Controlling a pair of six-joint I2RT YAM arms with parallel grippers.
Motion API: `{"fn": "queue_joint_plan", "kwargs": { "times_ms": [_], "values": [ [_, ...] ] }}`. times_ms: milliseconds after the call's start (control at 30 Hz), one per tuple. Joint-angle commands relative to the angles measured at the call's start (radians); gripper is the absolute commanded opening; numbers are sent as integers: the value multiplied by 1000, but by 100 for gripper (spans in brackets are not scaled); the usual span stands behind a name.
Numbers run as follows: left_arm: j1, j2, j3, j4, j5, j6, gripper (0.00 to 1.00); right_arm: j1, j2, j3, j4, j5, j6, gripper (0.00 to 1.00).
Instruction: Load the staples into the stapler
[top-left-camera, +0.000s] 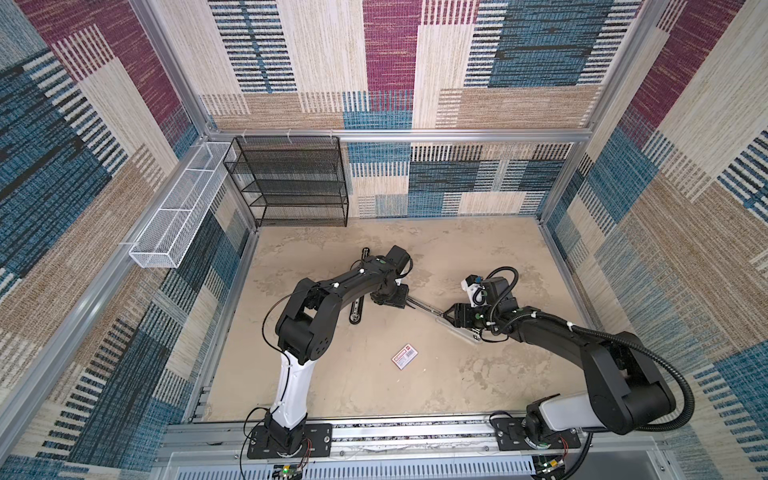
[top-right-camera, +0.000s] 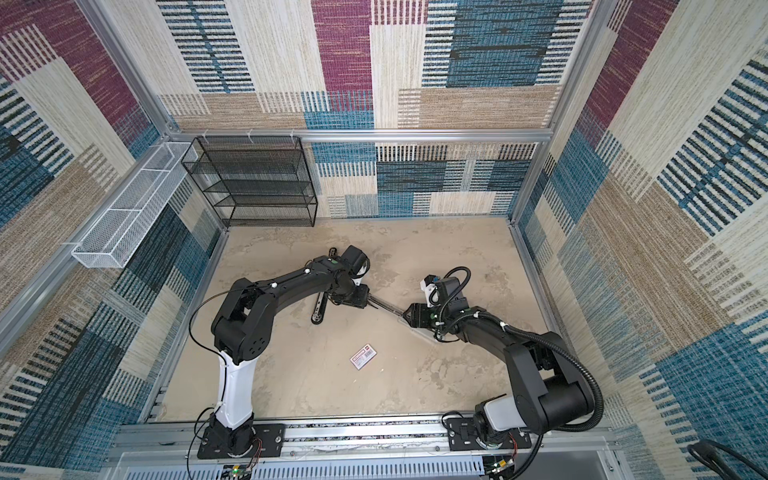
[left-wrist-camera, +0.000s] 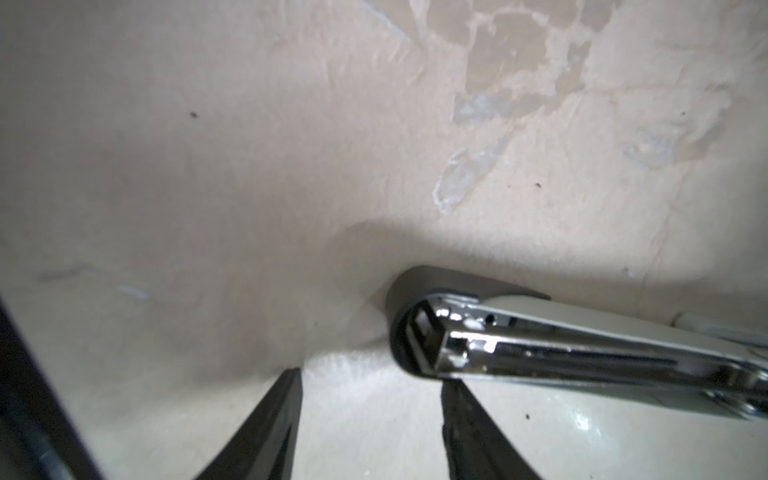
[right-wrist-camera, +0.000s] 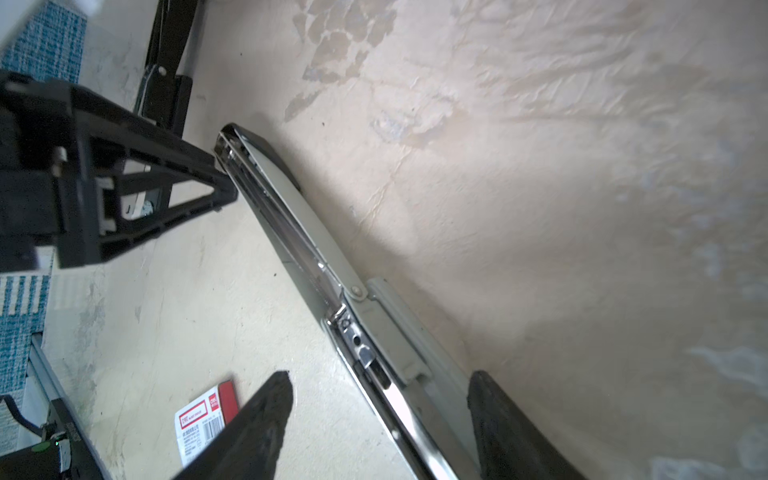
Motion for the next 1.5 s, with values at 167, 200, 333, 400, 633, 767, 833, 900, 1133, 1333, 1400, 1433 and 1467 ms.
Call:
{"fn": "queue_joint_plan", "kwargs": {
  "times_ms": [167,200,333,400,633,767,833,900,1133,1333,1400,1433,1467],
  "values": [
    [10,-242,-211,70,5,-24,68,66,89,67,-4,55,-36,68],
    [18,-278,-248,88,2,-36,68,78,105,77,-10,74,-38,67],
    [85,-442,-410,146,27,-87,70,134,189,145,-49,147,-45,61],
    [118,-513,-468,154,9,-98,73,164,221,170,-55,192,-46,60],
    [189,-654,-585,131,-45,-93,78,204,345,283,-55,268,7,41],
    [199,-680,-634,139,-51,-114,80,204,406,373,-51,309,59,31],
    [201,-693,-658,153,-56,-136,88,203,437,424,-47,328,84,29],
    [203,-705,-679,170,-66,-154,99,204,473,481,-52,346,106,28],
    [228,-740,-715,220,-73,-236,99,203,623,705,-95,387,147,24],
    [280,-762,-712,200,-44,-301,99,200,703,820,-136,423,182,24],
    [308,-756,-716,213,17,-295,99,197,711,827,-129,421,181,24],
    [321,-751,-716,220,50,-290,99,197,716,833,-132,425,180,25],
    [334,-742,-718,231,89,-277,96,197,717,840,-137,431,178,25]
  ]
}}
